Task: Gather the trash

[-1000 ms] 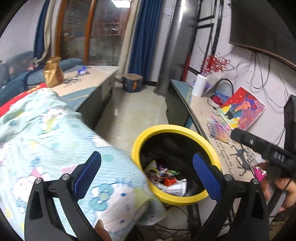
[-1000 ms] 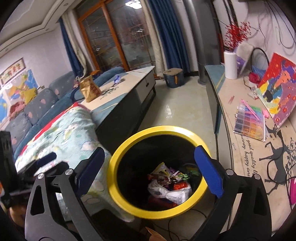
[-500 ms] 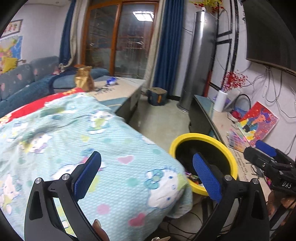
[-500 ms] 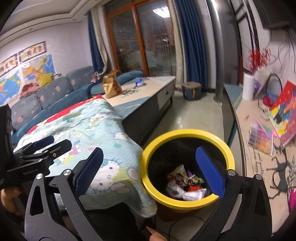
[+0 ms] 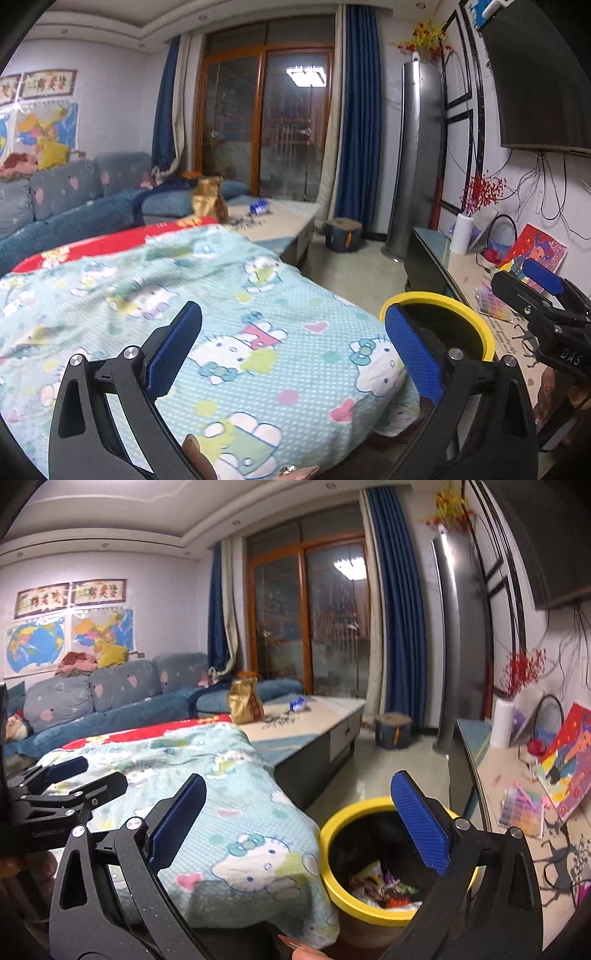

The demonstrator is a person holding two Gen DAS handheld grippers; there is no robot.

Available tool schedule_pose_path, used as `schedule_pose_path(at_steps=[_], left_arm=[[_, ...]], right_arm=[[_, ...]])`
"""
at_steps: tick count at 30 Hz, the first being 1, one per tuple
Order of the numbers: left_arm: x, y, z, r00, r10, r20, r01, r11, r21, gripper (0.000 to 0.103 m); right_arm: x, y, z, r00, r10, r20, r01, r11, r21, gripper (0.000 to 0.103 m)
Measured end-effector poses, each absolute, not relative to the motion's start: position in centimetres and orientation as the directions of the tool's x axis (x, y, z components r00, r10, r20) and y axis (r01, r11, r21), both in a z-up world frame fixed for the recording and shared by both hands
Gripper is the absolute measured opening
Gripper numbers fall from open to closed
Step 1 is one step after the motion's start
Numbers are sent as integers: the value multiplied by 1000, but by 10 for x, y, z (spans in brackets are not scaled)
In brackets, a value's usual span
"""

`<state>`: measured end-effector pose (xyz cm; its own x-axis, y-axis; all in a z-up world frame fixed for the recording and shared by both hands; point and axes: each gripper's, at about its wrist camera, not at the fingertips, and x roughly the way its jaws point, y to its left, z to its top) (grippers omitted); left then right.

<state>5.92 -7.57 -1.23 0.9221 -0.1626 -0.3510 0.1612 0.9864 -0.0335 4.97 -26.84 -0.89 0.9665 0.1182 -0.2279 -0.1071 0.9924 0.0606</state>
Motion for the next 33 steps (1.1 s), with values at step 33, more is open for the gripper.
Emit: schedule_pose_path(at_steps=[33], left_arm=[[36,-55,-15,944,-144,-297,128,989,-73,97]], right_arm=[[23,-228,-21,992,71,-109,-76,996,-43,92]])
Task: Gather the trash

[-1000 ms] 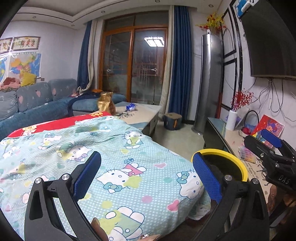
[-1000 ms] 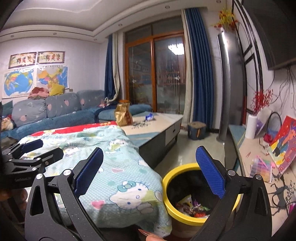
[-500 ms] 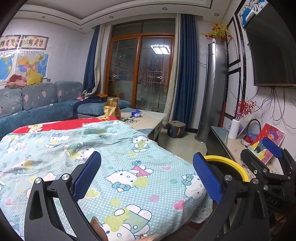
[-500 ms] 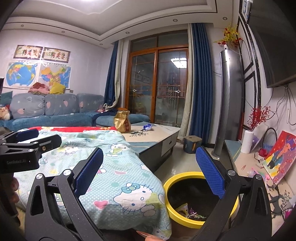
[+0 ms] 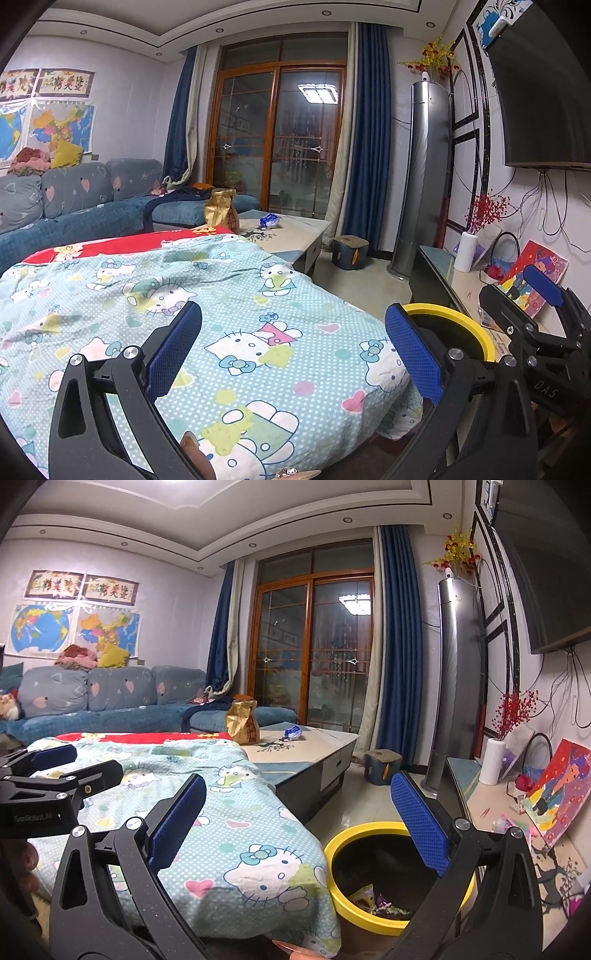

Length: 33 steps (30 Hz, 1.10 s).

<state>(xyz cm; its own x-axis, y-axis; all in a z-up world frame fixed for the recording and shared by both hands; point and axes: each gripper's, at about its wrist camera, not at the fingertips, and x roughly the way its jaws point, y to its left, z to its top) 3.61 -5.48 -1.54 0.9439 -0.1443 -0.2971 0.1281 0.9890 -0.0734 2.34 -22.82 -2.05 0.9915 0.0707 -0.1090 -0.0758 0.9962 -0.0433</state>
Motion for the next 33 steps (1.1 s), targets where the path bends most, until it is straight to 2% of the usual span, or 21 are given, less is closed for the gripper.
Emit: schedule_pose_path(at_steps=[33], left_arm=[[36,-55,-14,944,-141,-298,124,989,-76,97]], right_arm=[[24,-230,-24,992,61,-110,-65,997,-35,92]])
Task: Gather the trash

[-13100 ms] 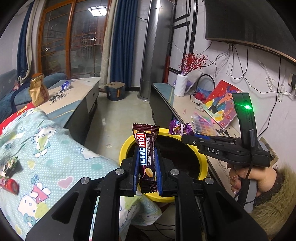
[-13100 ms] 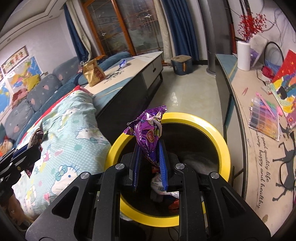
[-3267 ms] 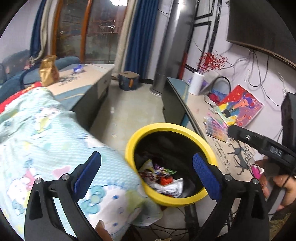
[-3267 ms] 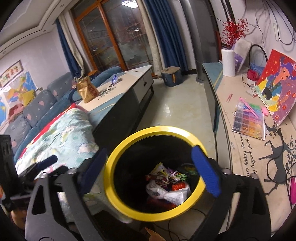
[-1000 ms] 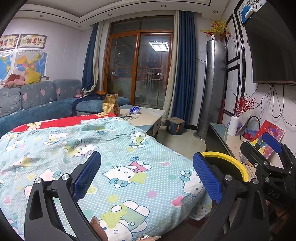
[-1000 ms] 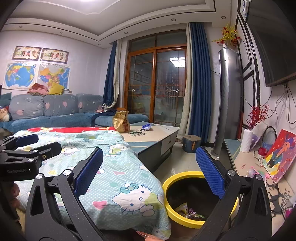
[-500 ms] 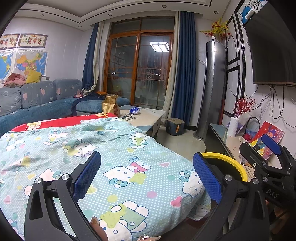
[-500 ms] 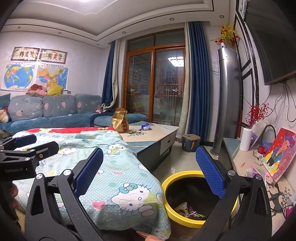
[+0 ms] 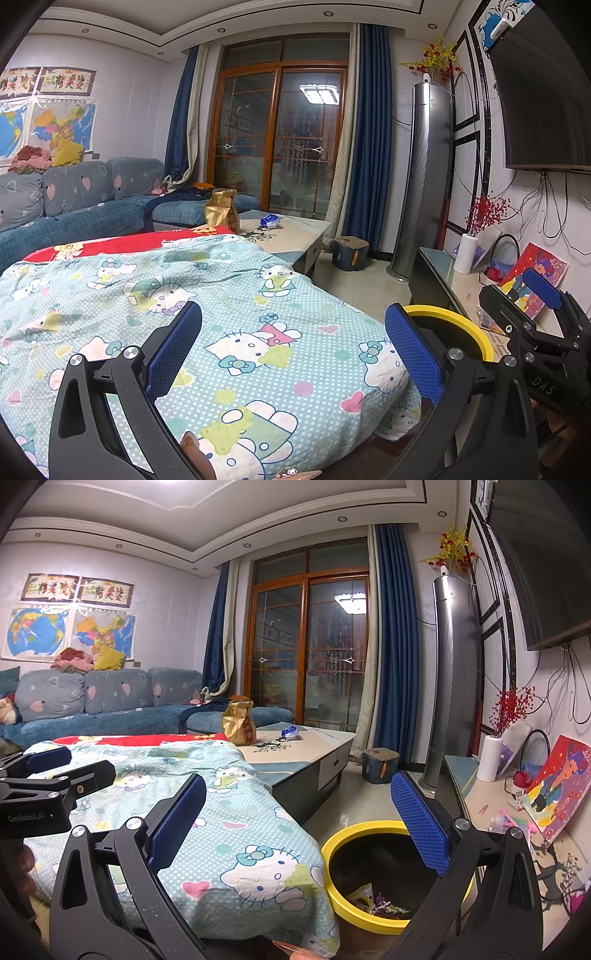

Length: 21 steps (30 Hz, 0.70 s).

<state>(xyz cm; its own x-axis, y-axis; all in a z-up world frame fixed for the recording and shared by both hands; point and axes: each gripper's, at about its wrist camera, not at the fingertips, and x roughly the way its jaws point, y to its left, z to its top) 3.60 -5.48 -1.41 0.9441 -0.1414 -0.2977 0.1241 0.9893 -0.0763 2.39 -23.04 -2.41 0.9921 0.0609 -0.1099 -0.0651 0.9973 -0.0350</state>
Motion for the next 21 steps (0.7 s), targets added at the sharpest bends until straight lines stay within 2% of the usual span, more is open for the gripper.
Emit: schedule_pose_path(at_steps=[21], left_arm=[[39,-53,-15,935,-157,-319,134,987,-91,97]], right_arm=[[25,-234,-18,992,28,-124,-28,1000,0,92]])
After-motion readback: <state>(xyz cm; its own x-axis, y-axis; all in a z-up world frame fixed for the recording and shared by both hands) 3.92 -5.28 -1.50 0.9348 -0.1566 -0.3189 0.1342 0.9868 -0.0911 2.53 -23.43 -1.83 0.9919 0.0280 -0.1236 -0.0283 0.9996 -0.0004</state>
